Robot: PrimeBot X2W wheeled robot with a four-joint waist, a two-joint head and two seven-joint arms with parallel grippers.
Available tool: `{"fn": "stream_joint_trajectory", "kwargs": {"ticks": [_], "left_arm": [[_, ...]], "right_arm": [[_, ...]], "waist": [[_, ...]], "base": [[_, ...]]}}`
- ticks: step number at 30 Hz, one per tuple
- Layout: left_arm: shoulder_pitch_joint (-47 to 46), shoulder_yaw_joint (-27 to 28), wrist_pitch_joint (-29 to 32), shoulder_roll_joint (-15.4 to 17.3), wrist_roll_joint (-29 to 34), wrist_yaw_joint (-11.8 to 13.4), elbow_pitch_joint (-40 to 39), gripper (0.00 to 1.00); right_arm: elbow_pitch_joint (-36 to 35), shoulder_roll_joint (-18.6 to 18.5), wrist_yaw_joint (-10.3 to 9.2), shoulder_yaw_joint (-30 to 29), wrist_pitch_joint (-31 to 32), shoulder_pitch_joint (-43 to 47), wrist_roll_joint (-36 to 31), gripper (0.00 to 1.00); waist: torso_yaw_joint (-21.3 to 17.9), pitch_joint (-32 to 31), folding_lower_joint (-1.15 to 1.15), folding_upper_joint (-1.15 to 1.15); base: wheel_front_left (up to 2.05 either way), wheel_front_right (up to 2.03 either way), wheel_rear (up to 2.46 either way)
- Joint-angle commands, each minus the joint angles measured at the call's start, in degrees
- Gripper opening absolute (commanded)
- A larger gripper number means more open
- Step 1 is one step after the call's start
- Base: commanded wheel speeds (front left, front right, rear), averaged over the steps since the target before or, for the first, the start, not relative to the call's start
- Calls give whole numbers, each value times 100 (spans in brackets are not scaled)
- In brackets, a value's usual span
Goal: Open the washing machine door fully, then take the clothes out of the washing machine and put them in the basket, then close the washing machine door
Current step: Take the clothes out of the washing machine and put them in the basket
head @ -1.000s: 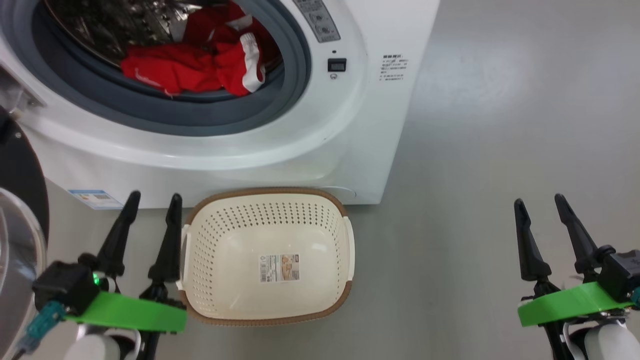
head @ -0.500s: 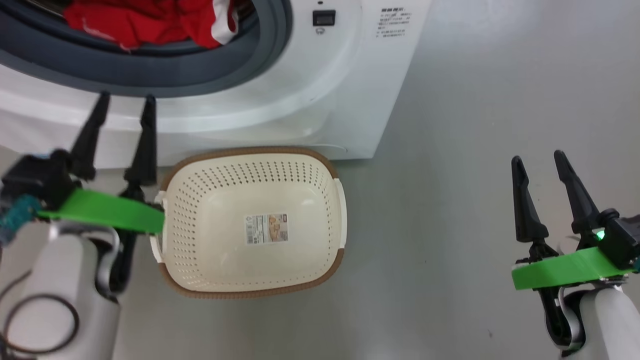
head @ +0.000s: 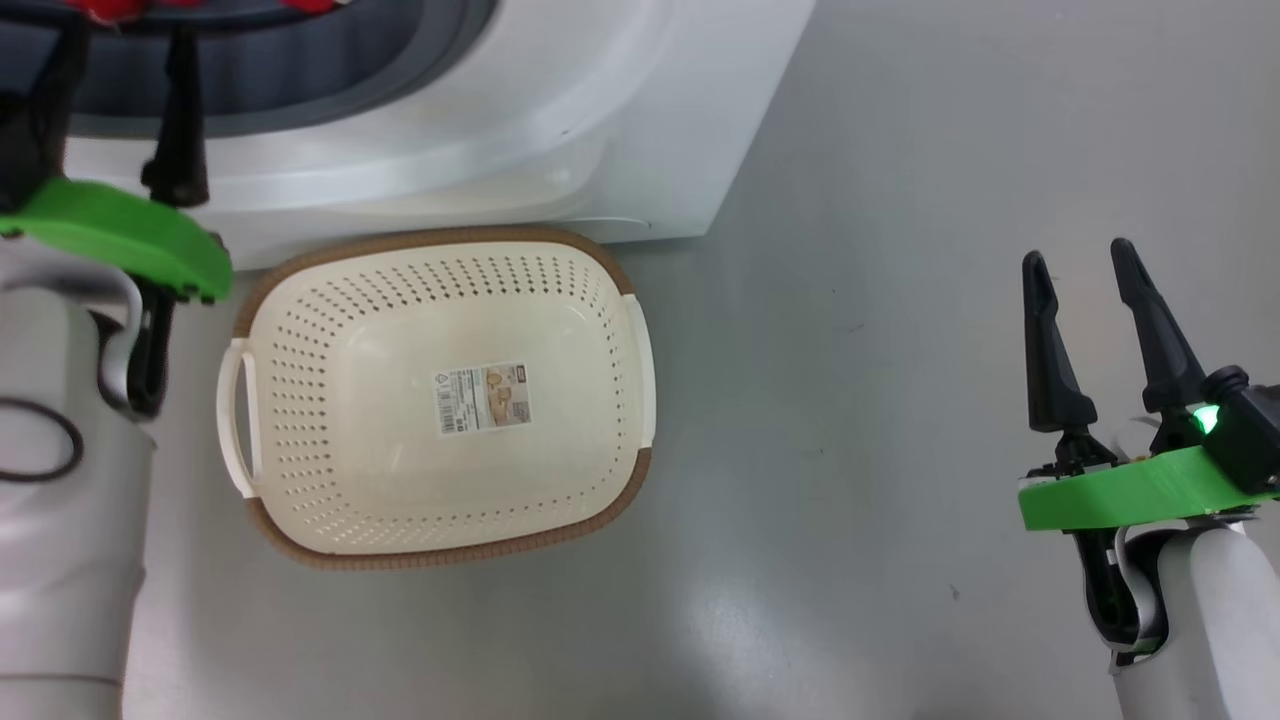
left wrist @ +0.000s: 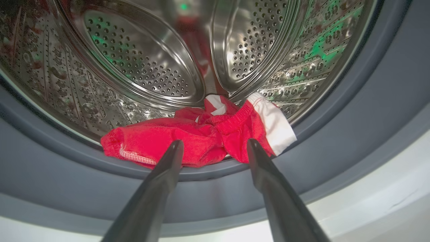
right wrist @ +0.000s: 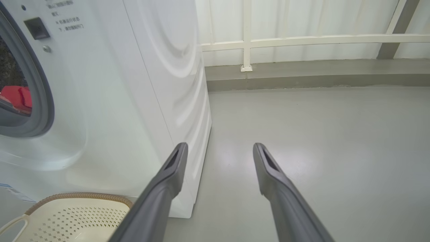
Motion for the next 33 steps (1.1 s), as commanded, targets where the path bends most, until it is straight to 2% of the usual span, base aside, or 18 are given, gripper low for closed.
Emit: {"fn": "stream_joint_trajectory", "kwargs": {"ticks": [1,15,33], "left_arm": [[-160,156,-28,285,75,28,4,100],[-1583,-120,-28,321,583,330,1603,100],[-2416,-344,4,600,746,549,2689,100]], "right_arm": [[-153,13,36,146,-36,-41,7,100],[-167,32,36,284,-36,-309,129,100],[-226,33,36,405,-36,-493,327,100]], "waist": [[-94,144,0,0],[-269,484,0,0],[-596,787,0,0]], "base": [[0,0,0],[0,0,0],[0,0,0]]}}
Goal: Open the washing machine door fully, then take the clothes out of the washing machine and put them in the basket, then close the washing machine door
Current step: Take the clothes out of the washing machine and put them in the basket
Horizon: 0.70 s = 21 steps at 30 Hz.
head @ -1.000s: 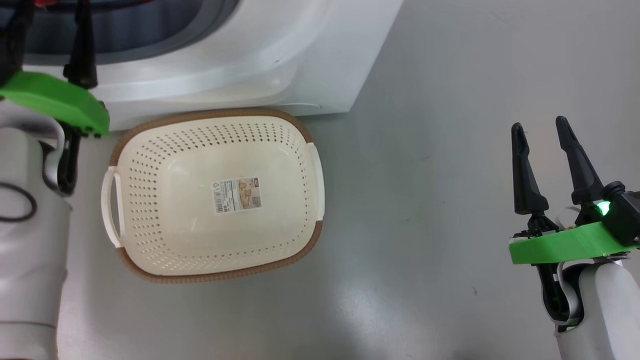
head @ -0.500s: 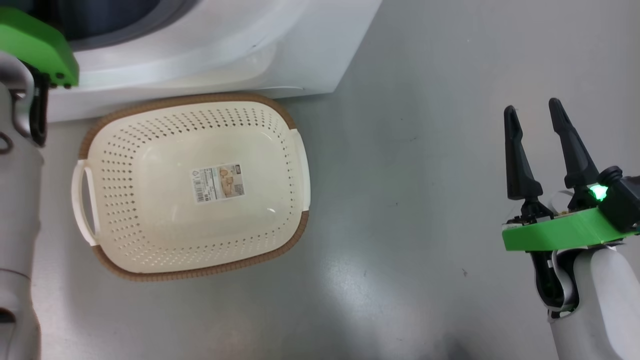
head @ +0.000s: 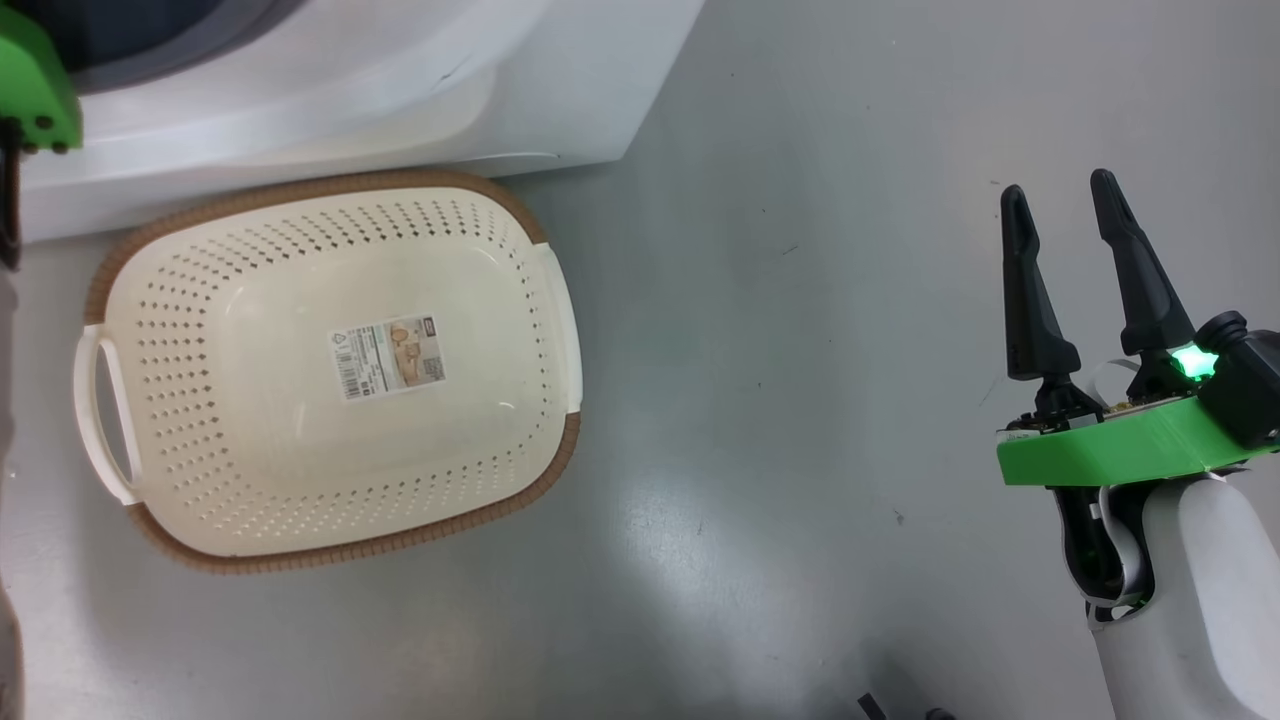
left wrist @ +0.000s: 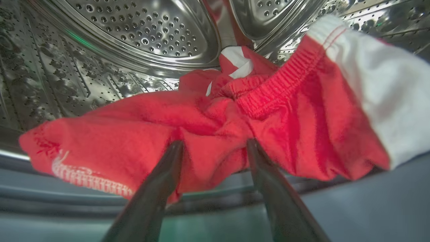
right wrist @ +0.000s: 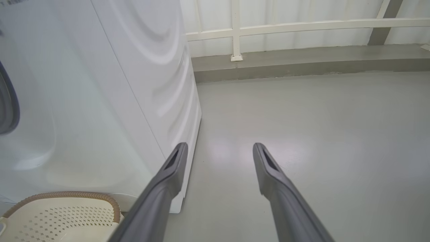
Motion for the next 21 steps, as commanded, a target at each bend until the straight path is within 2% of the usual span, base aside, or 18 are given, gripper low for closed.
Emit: {"fn": "stream_joint_trajectory", "kwargs": {"ticks": [1,3,4,5,7,9,11,17,21], "left_arm": [[-62,24,32,376,26,44,-30,100],[-81,-6,54,401,33,62,17,100],[-87,-21,67,406,36,70,35,77],[-91,-35,81,409,36,73,50,58],[-102,-57,93,419,33,86,74,41],[-107,-79,103,427,28,94,92,14],[-101,-104,100,419,24,105,105,0],[-105,-29,1,290,-159,55,39,0],[68,207,-27,202,-409,19,-435,0]], "right_arm": [[-159,17,36,115,-36,16,26,100],[-173,17,36,115,-36,7,38,100],[-177,17,36,115,-36,5,41,100],[-179,17,36,115,-36,3,43,100],[-186,17,36,119,-36,-4,45,100],[-190,17,36,125,-36,-14,44,100],[-192,17,36,121,-36,-21,40,100],[-200,17,36,52,-36,-18,-7,100],[-191,17,36,24,-36,-14,-43,100]], "waist": [[-15,15,0,0],[-24,24,0,0],[-25,24,0,0],[-24,25,0,0],[-22,28,0,0],[-21,28,0,0],[-15,17,0,0],[82,-44,0,0],[172,-128,0,0]], "base": [[0,0,0],[0,0,0],[0,0,0],[0,0,0],[0,0,0],[0,0,0],[0,0,0],[0,0,0],[0,0,0]]}}
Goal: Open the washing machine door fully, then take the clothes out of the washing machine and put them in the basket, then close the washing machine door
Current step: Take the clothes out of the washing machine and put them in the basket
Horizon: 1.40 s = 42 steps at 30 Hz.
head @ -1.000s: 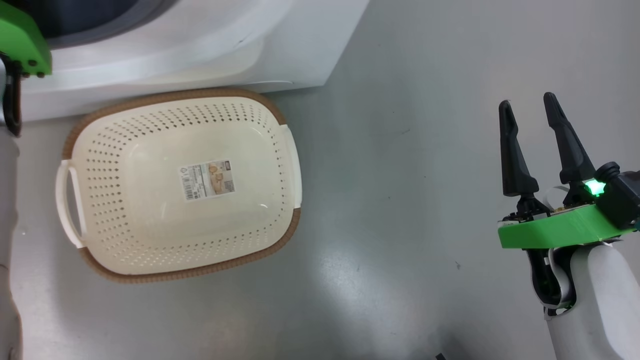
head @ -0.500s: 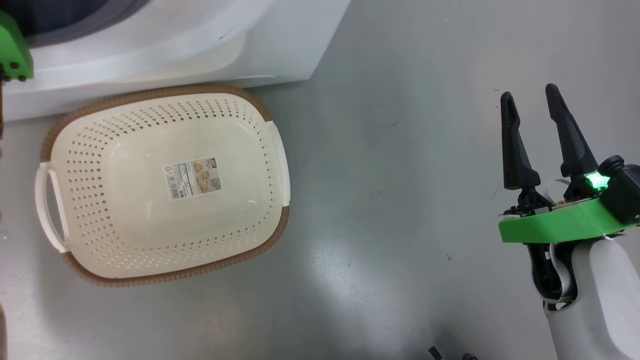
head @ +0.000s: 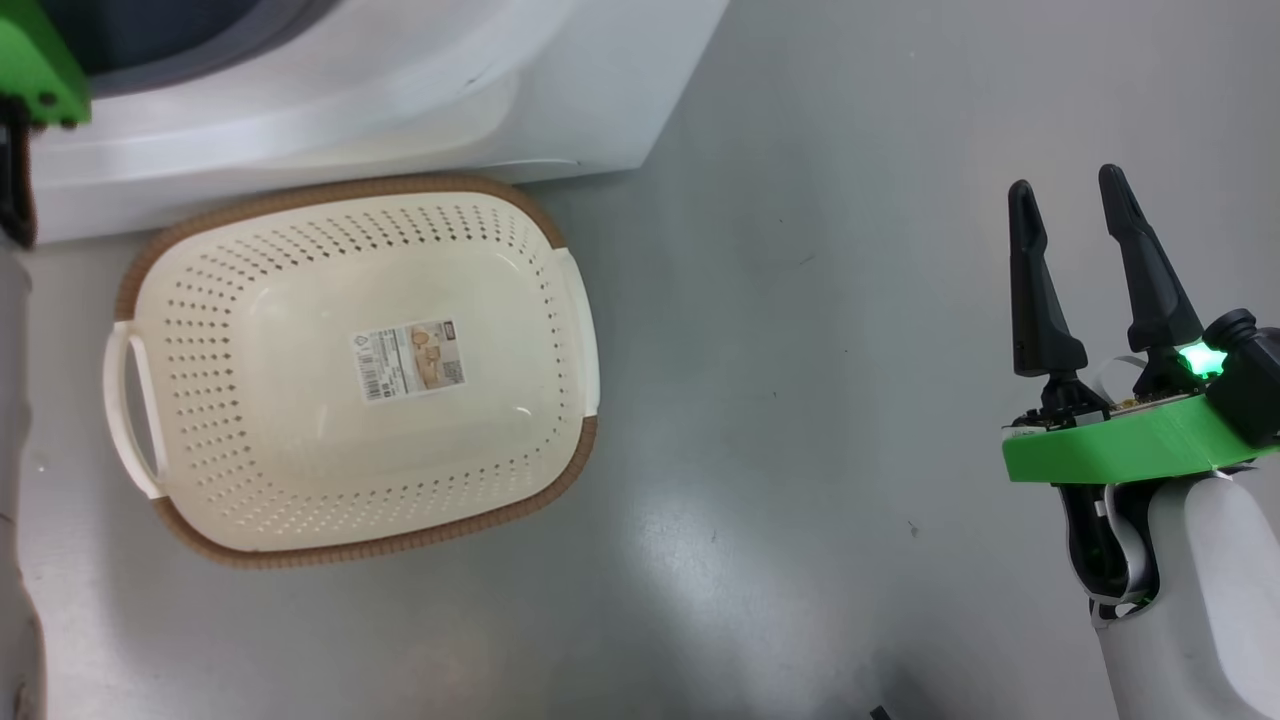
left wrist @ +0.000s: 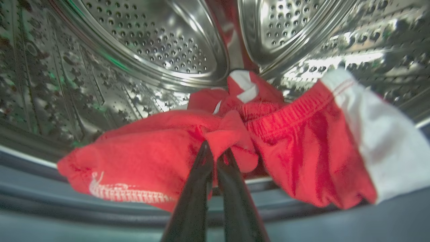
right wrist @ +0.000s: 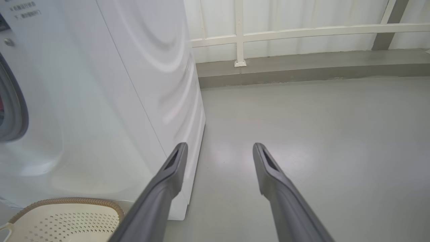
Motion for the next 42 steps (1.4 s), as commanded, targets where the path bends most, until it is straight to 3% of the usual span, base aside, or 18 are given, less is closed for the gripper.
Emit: {"fn": "stream_joint_trajectory", "kwargs": {"ticks": [1,12,25,34,42], "left_arm": [[147,176,-65,250,-90,-15,-447,0],[1503,934,-68,-3,-178,-50,-2478,0],[3064,1871,-68,-704,219,-378,-4525,0],[3703,2115,-69,-1051,349,-552,-5740,0],[4110,2098,-69,-1174,368,-583,-6851,0]], "right_arm": [[-139,17,36,62,-36,-8,-49,100],[-95,17,36,30,-36,97,-157,100],[-48,17,36,-33,-36,371,-199,100],[-55,17,36,-46,-36,480,-245,100],[-54,17,36,-50,-36,516,-248,100]], "waist": [[73,-80,0,0],[274,-409,0,0],[474,-799,0,0],[572,-919,0,0],[585,-972,0,0]], "base": [[0,0,0],[0,0,0],[0,0,0],[0,0,0],[0,0,0]]}}
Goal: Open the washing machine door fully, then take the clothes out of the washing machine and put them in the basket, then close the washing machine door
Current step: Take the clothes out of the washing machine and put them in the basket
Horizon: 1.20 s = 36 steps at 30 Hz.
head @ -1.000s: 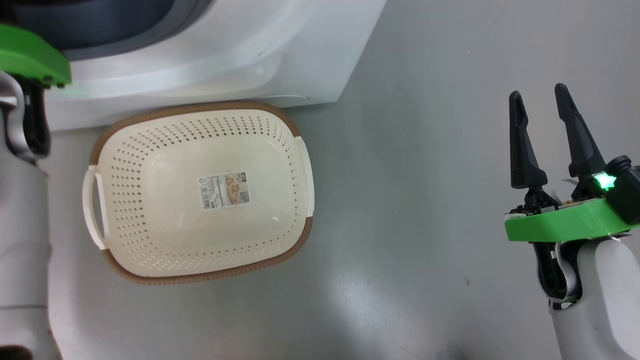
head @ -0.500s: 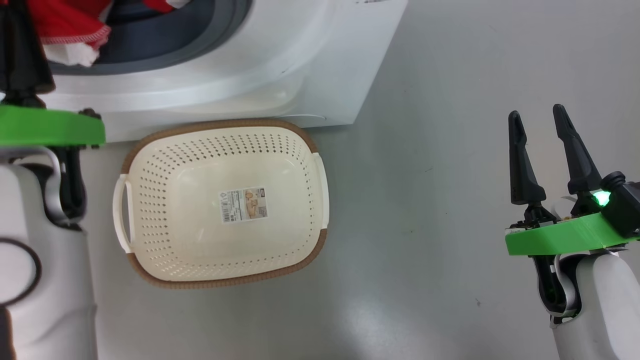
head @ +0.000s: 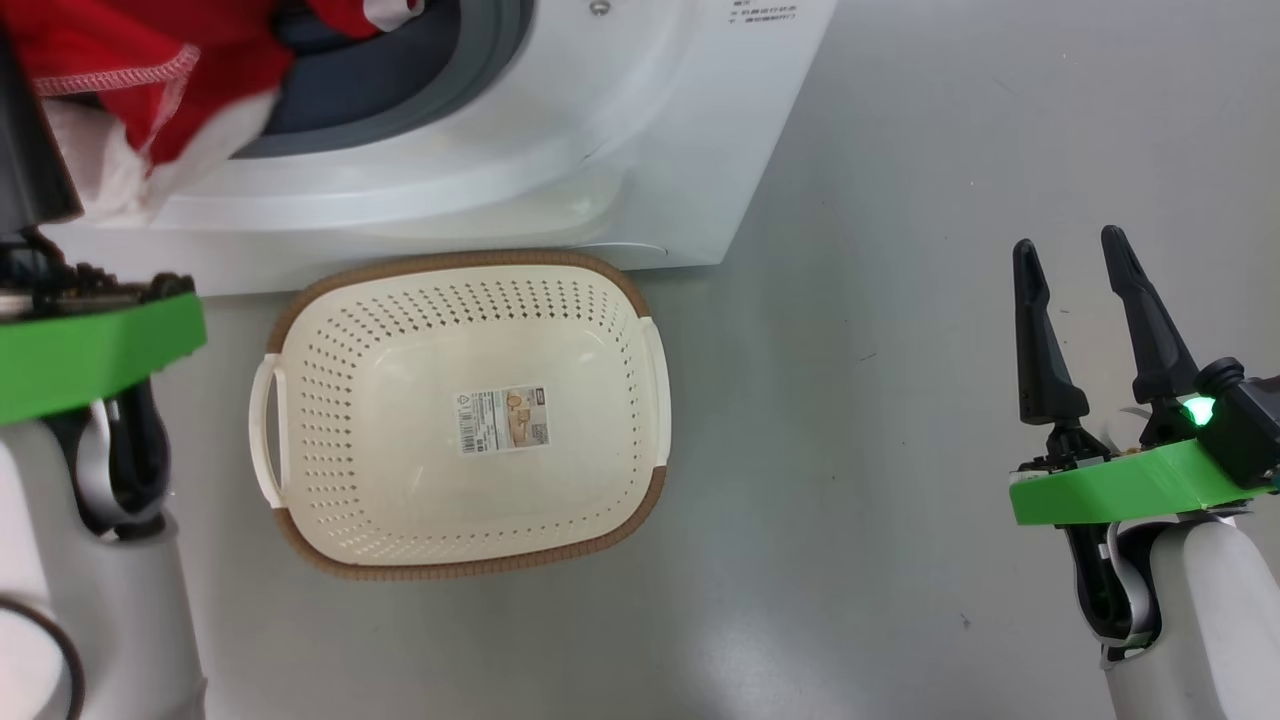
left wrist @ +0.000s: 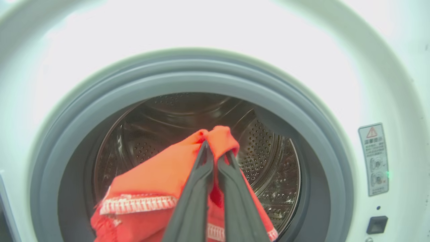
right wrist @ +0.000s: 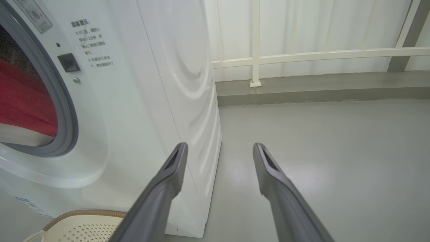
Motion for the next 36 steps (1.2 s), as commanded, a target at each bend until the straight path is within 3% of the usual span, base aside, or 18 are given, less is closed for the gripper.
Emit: {"fn": "stream_joint_trajectory", "kwargs": {"ticks": [1,9,14,36], "left_arm": [[227,95,-43,137,31,-34,-458,0],[499,91,-43,113,-53,-36,-1444,0],[679,-20,-43,92,-55,-36,-1527,0],[1141,-693,-44,58,-475,7,1077,0]], "right_arm": [[-135,16,36,91,-36,102,-55,100],[-140,16,36,63,-36,121,-69,100],[-153,16,36,63,-36,117,-76,100],[-245,16,36,112,-36,-172,-23,100]], "waist": [[2,-14,0,0],[11,-20,0,0],[28,15,0,0],[-84,631,0,0]], "base": [[0,0,0],[0,0,0],[0,0,0],[0,0,0]]}}
